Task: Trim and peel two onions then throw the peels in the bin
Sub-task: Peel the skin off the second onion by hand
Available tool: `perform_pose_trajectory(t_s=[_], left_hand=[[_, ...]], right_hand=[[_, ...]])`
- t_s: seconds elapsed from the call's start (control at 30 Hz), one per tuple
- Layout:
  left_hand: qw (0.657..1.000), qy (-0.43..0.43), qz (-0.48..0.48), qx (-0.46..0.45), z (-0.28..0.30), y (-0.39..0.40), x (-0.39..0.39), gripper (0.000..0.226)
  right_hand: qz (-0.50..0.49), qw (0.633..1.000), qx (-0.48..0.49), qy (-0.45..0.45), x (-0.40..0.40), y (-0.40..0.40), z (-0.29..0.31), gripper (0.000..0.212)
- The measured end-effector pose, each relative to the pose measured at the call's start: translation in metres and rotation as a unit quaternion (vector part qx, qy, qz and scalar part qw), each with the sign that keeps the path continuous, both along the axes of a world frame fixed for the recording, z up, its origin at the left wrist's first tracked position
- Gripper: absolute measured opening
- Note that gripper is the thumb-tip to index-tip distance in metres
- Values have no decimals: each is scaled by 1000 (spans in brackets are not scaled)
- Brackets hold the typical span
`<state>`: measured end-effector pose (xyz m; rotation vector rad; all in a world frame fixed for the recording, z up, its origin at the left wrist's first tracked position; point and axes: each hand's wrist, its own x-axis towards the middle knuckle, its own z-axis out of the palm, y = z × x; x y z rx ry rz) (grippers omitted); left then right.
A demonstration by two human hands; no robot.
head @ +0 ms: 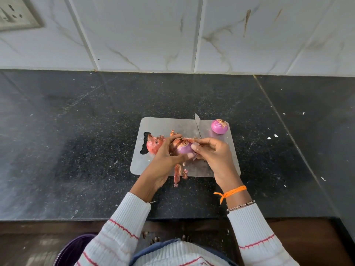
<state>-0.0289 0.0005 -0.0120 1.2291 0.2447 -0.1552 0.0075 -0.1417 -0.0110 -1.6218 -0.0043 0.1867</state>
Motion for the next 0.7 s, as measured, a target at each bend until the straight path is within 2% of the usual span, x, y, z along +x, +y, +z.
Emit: perform_pose_trajectory(t_s=[0.1,0.4,0.7], left_hand=[[1000,13,22,2,1,-5,0,74],[999,-16,30,27,-3,-3,0,52],[999,-29,-7,24,-3,4,0,52]], right_hand=[[-7,998,-41,-40,0,3,1,10],[-11,979,-154,-132,1,5,1,6],[-42,976,-178,-119,4,6,-5,6]])
